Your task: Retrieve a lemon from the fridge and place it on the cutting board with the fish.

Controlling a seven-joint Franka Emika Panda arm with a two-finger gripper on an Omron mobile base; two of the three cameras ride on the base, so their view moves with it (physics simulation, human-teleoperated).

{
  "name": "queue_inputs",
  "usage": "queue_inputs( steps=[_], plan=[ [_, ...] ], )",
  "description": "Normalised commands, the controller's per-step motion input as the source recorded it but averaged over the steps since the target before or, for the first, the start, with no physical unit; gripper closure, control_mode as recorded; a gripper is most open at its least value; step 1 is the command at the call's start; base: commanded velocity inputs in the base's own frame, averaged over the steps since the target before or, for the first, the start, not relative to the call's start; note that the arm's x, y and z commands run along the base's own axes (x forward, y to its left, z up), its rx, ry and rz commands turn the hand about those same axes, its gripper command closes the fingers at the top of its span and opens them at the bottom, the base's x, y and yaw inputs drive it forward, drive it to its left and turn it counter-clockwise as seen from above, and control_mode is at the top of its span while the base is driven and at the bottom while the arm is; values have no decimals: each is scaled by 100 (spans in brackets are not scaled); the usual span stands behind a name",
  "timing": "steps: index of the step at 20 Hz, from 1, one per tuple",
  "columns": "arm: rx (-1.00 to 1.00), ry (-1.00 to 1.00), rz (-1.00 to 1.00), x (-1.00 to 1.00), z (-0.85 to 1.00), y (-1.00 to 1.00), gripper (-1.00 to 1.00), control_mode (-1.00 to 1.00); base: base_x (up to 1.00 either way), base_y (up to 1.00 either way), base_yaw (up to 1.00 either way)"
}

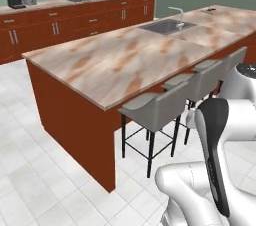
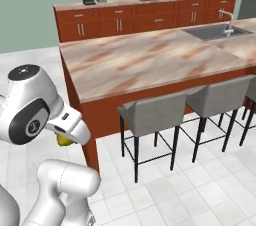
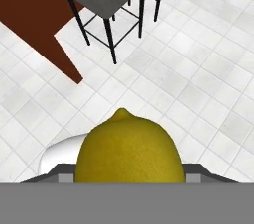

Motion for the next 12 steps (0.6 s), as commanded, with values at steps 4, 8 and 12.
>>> queue_inputs(
  steps=[4,8,12],
  plan=[
    [0,0,0,0,0,0,100,100,17,-18,0],
    [0,0,0,0,0,0,100,100,39,-82,0],
    [0,0,0,0,0,0,100,100,68,-100,0]
  ],
)
